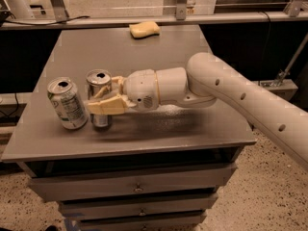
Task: Move redbull can near 7up can
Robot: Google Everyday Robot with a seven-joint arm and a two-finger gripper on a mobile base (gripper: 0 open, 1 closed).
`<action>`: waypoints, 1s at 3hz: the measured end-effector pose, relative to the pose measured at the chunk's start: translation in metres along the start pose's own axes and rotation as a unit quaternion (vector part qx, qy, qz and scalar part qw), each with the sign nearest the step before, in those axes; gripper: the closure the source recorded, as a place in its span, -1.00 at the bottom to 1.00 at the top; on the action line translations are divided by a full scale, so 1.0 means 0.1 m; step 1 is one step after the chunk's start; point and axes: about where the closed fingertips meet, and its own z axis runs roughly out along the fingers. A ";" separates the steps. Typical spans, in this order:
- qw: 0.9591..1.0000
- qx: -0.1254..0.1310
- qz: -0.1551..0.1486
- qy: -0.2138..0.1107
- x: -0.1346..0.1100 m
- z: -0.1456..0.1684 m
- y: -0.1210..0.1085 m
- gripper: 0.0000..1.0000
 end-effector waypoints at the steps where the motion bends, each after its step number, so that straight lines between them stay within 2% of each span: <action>1: 1.000 -0.004 -0.004 0.008 0.03 0.03 0.03 0.19; 3: 1.000 -0.003 -0.011 0.018 0.06 0.01 0.02 -0.76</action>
Offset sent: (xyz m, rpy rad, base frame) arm 0.0013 -0.0026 -0.0084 -0.0387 -0.0241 0.0040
